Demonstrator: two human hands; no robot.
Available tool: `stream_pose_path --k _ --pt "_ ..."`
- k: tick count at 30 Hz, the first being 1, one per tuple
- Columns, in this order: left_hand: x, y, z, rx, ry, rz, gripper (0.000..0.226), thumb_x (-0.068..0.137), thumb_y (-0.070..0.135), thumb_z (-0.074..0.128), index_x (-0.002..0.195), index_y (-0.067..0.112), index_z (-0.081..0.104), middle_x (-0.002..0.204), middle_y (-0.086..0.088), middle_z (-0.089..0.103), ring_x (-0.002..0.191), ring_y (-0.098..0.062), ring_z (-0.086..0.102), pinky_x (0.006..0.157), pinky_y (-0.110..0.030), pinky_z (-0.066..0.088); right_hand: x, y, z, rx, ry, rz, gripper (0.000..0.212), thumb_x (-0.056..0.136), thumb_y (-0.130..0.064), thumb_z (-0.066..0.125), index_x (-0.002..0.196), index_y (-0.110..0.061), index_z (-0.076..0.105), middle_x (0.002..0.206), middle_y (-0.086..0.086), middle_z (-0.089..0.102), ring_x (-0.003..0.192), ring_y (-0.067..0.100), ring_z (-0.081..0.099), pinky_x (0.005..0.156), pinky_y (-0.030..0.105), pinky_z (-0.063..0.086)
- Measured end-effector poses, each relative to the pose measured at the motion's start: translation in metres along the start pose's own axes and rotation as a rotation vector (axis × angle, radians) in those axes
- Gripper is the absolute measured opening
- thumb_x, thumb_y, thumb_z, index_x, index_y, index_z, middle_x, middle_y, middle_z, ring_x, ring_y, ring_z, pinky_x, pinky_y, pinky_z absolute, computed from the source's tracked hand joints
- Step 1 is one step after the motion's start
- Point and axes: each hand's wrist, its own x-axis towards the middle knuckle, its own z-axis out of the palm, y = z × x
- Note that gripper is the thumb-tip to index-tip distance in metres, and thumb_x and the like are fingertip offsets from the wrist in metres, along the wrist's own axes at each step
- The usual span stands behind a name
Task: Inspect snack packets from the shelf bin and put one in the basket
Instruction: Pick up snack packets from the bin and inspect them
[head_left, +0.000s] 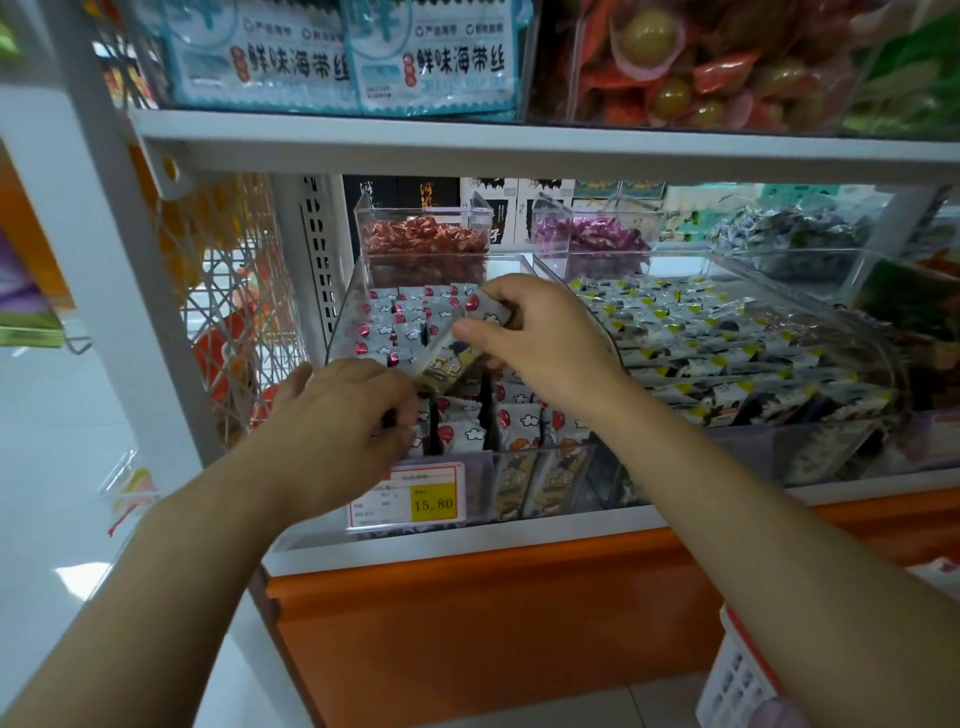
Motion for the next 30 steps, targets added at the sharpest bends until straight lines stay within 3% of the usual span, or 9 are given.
stream_pose_path --k 2,5,10,16,19,22,25,27,30 --pt "-0.001 -0.002 0.0 0.003 0.007 0.008 0.012 0.088 0.027 0.054 0.082 0.033 0.046 0.084 0.019 0.04 0.095 -0.007 0.035 0.107 -0.054 0.025 0.009 -0.004 0.002 -0.043 -0.055 -0.015 0.034 0.086 -0.029 0.066 0.109 -0.005 0.062 0.096 0.003 0.062 0.083 0.009 0.052 0.068 0.019 0.039" --pt "-0.001 -0.004 0.0 0.012 0.009 0.014 0.008 0.089 0.029 0.053 0.087 0.034 0.047 0.086 0.019 0.04 0.097 -0.006 0.033 0.108 -0.054 0.024 0.021 -0.01 0.007 -0.106 -0.099 -0.069 0.03 0.085 -0.029 0.067 0.107 -0.01 0.063 0.093 -0.006 0.057 0.082 0.004 0.048 0.06 0.005 0.031" --pt "-0.002 -0.003 -0.003 0.012 0.003 0.017 0.007 0.089 0.03 0.053 0.094 0.034 0.052 0.095 0.013 0.045 0.103 -0.009 0.037 0.108 -0.054 0.025 0.027 -0.009 0.026 -0.241 -0.171 -0.084 0.042 0.082 -0.027 0.071 0.118 -0.008 0.059 0.118 0.006 0.061 0.097 0.011 0.052 0.071 0.016 0.033" --pt "0.001 -0.009 -0.016 0.027 0.175 -0.001 0.016 0.083 0.015 0.061 0.097 0.021 0.068 0.108 -0.001 0.057 0.113 -0.026 0.046 0.101 -0.053 0.033 0.017 0.003 0.045 -0.323 -0.266 -0.072 0.017 0.081 -0.03 0.072 0.081 -0.017 0.061 0.079 0.0 0.06 0.076 0.018 0.056 0.067 0.032 0.043" --pt "0.0 -0.01 -0.015 0.065 0.203 -0.066 0.019 0.085 0.016 0.06 0.103 0.02 0.066 0.121 -0.004 0.053 0.123 -0.028 0.039 0.104 -0.052 0.029 0.018 0.002 0.044 -0.393 -0.262 -0.085 0.016 0.082 -0.035 0.069 0.087 -0.02 0.069 0.084 -0.004 0.065 0.088 0.018 0.058 0.081 0.037 0.045" --pt "0.0 -0.01 -0.012 0.067 0.219 -0.101 0.025 0.087 0.016 0.058 0.11 0.022 0.063 0.13 -0.003 0.047 0.13 -0.026 0.03 0.109 -0.048 0.024 0.018 0.001 0.047 -0.431 -0.213 -0.109 0.015 0.084 -0.038 0.065 0.088 -0.024 0.071 0.088 -0.005 0.068 0.093 0.015 0.054 0.083 0.034 0.043" --pt "0.001 -0.01 -0.01 0.058 0.221 -0.113 0.026 0.088 0.017 0.055 0.112 0.024 0.062 0.134 -0.001 0.044 0.133 -0.023 0.025 0.11 -0.045 0.021 0.018 0.004 0.05 -0.513 -0.304 -0.128 0.018 0.09 -0.035 0.057 0.094 -0.027 0.073 0.091 -0.004 0.069 0.103 0.018 0.05 0.088 0.035 0.042" --pt "0.001 -0.01 -0.01 0.047 0.223 -0.116 0.026 0.088 0.017 0.054 0.113 0.024 0.062 0.134 -0.002 0.044 0.133 -0.023 0.025 0.11 -0.044 0.02 0.023 0.004 0.047 -0.51 -0.344 -0.112 0.023 0.091 -0.032 0.053 0.09 -0.021 0.074 0.08 -0.001 0.065 0.094 0.016 0.042 0.081 0.033 0.041" --pt "0.0 -0.01 -0.011 0.046 0.238 -0.121 0.026 0.089 0.016 0.055 0.113 0.022 0.063 0.133 -0.002 0.045 0.131 -0.024 0.026 0.108 -0.044 0.021 0.035 0.003 0.042 -0.358 -0.259 -0.031 0.028 0.09 -0.022 0.053 0.084 -0.001 0.07 0.081 0.017 0.068 0.073 0.024 0.056 0.07 0.03 0.047"
